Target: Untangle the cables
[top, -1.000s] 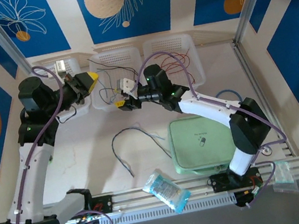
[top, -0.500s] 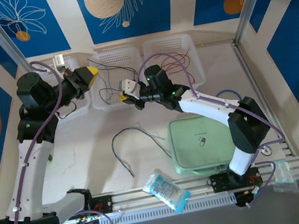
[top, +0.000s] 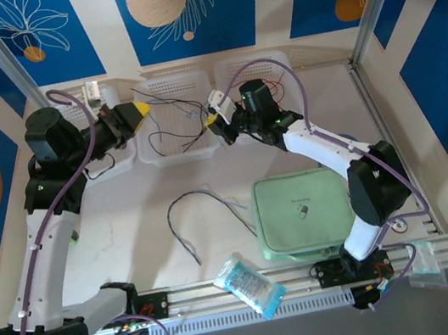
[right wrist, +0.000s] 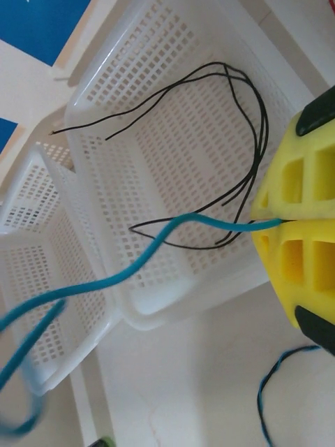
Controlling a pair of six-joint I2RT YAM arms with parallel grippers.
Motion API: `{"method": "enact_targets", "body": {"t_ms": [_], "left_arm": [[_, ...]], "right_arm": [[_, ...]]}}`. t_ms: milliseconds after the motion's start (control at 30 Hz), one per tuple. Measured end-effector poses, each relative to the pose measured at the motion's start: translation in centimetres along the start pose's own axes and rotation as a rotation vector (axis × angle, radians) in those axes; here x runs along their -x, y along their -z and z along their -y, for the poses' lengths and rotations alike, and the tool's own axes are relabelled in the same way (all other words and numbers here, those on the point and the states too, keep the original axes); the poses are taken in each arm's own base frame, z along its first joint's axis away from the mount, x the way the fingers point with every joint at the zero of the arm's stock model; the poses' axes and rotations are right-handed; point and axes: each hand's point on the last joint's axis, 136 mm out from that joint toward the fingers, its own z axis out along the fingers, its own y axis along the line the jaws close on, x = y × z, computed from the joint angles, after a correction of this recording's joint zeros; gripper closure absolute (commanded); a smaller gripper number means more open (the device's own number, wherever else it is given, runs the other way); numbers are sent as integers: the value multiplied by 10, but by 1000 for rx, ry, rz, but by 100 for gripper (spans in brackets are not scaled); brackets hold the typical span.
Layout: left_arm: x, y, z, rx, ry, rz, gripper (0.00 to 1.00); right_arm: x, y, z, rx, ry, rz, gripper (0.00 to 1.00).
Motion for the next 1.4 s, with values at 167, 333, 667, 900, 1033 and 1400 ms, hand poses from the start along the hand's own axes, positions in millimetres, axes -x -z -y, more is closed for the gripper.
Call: {"method": "enact_targets", "body": {"t_ms": [167,333,667,900,1033,1400], "left_arm": [[-38,-21,-23,43,5,-128,100],[-75,-39,-71,135,50,-229,100],[-100,-56,-143,307,81,-291,100],[-36,-28,-168,450,39,-122,100],[5,-6,-179,516,17,3,100],[80,11,-151,436,-28,259,100]], "right_arm": [[37,11,-5,13,-20,60,100],[80,34,-3,-9,-9,128,100],[133,79,-10,-31,55,203,100],[135,106,-16,-62,79,201,100],[122,114,-20,-74,80,178,100],[81,97,-54,8,28,73,57]]}}
